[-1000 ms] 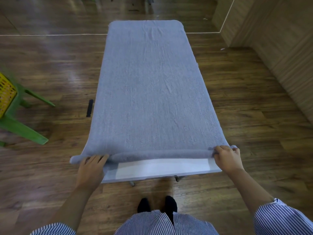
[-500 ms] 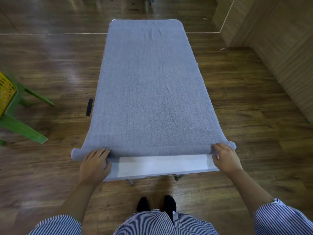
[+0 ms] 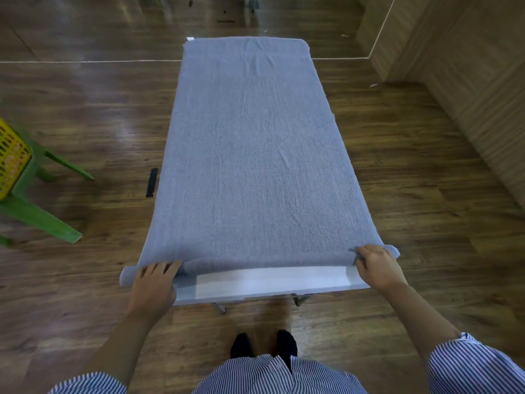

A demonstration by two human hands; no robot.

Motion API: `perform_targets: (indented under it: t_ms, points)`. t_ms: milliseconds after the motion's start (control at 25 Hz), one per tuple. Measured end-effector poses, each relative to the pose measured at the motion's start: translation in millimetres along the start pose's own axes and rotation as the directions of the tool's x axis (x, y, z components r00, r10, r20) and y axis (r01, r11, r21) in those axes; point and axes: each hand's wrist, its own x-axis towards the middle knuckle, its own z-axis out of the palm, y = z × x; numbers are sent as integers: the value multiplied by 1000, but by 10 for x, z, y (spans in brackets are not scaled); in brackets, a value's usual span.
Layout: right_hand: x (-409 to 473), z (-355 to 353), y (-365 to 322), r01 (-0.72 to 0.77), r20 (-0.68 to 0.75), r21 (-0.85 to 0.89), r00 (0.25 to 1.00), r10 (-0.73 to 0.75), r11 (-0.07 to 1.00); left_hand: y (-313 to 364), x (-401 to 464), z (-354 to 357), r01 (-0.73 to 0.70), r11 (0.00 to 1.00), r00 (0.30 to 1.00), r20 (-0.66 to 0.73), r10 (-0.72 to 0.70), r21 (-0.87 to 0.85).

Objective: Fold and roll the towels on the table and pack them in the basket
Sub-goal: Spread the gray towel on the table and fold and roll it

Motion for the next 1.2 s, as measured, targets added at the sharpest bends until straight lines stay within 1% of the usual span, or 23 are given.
perform_targets:
  t_ms: [200,280,400,520,600,680,840,920,1000,1080,1120,1200]
  points:
    - [75,-50,-99,-13,-70,-18,997,12,1000,15,123,-16,14,1000,994,-110,-16,-16]
    - [49,-30,-115,-18,-44,1,999,18,1000,72,160,-13,-3,997,992,-123,-6,-73]
    - [23,25,-90,-65,14,40,998,64,997,156,197,-21,48,983,997,-58,-60,-180]
    - [60,43,-73,-75,18,24,997,74,997,158,224,-13,79,978,997,3,-80,-193]
    - [85,29,-76,-54,11,1,998,54,999,138,227,2,87,979,996,-10,-90,-183]
    - [83,13,-73,-42,2,-20,999,42,999,129,196,-6,44,988,998,-35,-50,-147]
    - [20,34,-50,9,-50,-19,999,-10,1000,68,84,-15,-50,993,998,23,53,-109]
    - [18,49,-47,21,-76,-44,997,-25,999,47,89,-15,-35,993,999,19,37,-115]
    - [28,50,-49,-2,-94,-64,996,-4,998,65,121,-41,-2,990,1000,-30,-2,-138]
    - [22,48,-50,-24,-115,-83,993,14,996,93,135,-48,-3,988,997,-74,-9,-153]
    - [14,55,-48,-29,-112,-94,994,18,995,117,140,-61,-4,989,997,-76,-8,-151]
    - [0,93,-36,-47,-66,-77,997,42,996,147,158,-62,18,989,999,-31,-23,-145]
